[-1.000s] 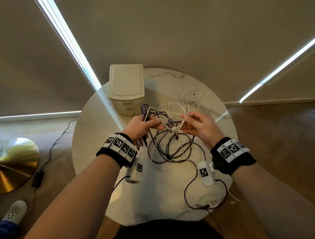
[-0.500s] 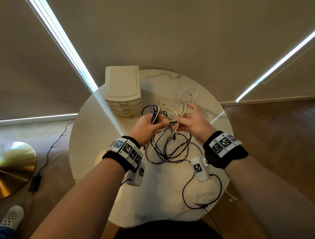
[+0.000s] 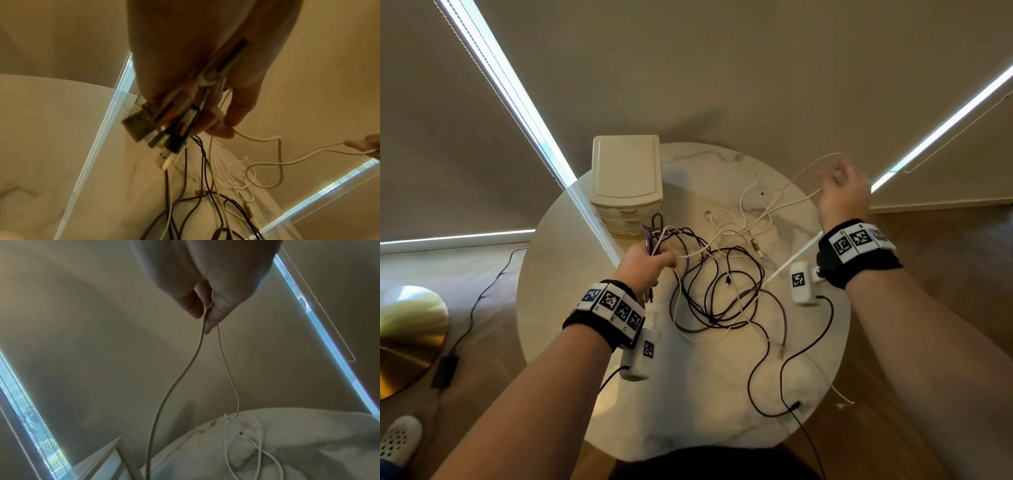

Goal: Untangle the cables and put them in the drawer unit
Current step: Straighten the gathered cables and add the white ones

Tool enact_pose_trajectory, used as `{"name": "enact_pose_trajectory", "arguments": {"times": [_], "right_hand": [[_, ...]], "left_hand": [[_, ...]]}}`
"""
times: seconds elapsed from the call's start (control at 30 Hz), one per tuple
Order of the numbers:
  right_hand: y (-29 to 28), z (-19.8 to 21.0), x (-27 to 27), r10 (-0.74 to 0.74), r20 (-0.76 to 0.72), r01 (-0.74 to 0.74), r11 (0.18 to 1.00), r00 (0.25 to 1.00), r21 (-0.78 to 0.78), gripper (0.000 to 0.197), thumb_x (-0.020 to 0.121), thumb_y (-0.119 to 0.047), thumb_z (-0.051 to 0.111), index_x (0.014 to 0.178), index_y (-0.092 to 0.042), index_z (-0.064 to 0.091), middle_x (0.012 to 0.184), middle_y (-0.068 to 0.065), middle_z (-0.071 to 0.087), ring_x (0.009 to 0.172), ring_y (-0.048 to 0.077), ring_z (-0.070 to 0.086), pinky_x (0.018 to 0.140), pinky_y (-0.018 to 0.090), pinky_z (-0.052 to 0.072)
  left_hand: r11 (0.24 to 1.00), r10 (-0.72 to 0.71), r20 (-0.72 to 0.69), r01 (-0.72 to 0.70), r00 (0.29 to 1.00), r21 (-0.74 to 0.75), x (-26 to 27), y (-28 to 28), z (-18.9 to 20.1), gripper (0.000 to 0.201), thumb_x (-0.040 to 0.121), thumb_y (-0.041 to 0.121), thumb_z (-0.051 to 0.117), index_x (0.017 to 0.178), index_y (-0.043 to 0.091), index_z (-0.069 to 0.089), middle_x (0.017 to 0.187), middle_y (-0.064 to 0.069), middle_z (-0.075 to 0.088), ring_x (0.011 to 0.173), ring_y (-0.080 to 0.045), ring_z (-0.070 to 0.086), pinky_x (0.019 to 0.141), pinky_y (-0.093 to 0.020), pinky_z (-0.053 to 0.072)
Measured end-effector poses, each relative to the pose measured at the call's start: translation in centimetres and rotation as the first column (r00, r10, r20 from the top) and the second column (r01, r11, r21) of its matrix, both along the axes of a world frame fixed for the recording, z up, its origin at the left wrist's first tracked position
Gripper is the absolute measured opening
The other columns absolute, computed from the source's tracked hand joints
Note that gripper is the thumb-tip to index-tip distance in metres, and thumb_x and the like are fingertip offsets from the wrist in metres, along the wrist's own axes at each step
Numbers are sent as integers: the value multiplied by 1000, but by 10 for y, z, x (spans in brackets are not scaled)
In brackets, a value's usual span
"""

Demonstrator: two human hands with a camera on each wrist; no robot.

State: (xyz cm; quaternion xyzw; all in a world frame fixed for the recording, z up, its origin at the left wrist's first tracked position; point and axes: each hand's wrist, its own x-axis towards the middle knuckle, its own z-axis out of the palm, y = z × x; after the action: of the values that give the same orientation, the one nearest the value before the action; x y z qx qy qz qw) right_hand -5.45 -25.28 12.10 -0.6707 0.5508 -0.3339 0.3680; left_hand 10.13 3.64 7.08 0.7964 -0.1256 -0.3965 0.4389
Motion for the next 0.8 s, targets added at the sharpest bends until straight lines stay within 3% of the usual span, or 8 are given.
{"name": "enact_pose_trajectory", "arguments": {"times": [0.1,0.2,0.27,0.33,0.47,0.57,0.67,0.8], "right_hand": [[-8,-2,-7,-40,12,41,989,999,-145,50,103,-16,53,152,-14,45,148,5,51,112,14,63,100,26,53],[-14,-19,-15,37,-363,-12,997,931,71,43,101,-19,49,142,-8,54,138,17,59,120,33,60,93,34,48],[1,-30,-19,376,-625,-138,908,685,394,45,102,-24,50,140,-2,52,141,20,55,127,38,54,96,37,43],[24,-36,-17,577,-691,-252,815,435,522,54,101,-26,54,149,-5,42,148,19,50,133,37,50,104,38,41],[74,-43,9,690,-515,-603,712,508,359,74,90,-40,72,154,-25,37,159,9,39,145,28,38,119,41,31],[112,-27,36,883,-308,-843,444,354,303,51,94,-38,69,142,-35,54,152,0,50,142,17,43,119,38,30],[115,-13,45,876,-279,-843,466,395,268,15,97,-41,64,103,-29,72,91,-4,75,87,16,69,88,45,55],[94,6,32,839,-248,-831,530,484,171,17,98,-42,63,99,-27,71,80,-3,67,67,13,60,70,40,53]], "left_hand": [[993,-15,35,11,999,119,4,6,-6,17,90,22,69,86,6,75,80,-9,62,65,-21,49,61,-31,44],[981,133,74,-141,988,132,7,11,-10,23,92,27,67,86,5,73,78,-13,63,60,-24,50,60,-33,44],[974,207,11,-207,978,93,7,9,-8,30,94,35,66,81,8,71,72,-12,60,51,-23,48,50,-29,41],[976,212,-62,-207,975,70,5,5,-6,35,92,43,67,80,10,70,63,-7,56,43,-21,46,41,-26,37],[985,114,-170,-134,979,-107,0,-9,-3,33,89,45,71,86,11,72,65,-1,58,44,-15,44,46,-29,38],[955,41,-243,-110,969,-275,-7,-21,6,29,97,28,69,103,0,70,66,1,54,48,-11,38,52,-29,38],[933,30,-271,-124,962,-337,-4,-20,12,19,99,21,67,101,2,66,60,4,42,51,-11,35,50,-25,38],[929,51,-429,-200,902,-311,12,2,6,35,100,45,61,103,11,68,63,6,36,51,-10,35,50,-24,41]]}}
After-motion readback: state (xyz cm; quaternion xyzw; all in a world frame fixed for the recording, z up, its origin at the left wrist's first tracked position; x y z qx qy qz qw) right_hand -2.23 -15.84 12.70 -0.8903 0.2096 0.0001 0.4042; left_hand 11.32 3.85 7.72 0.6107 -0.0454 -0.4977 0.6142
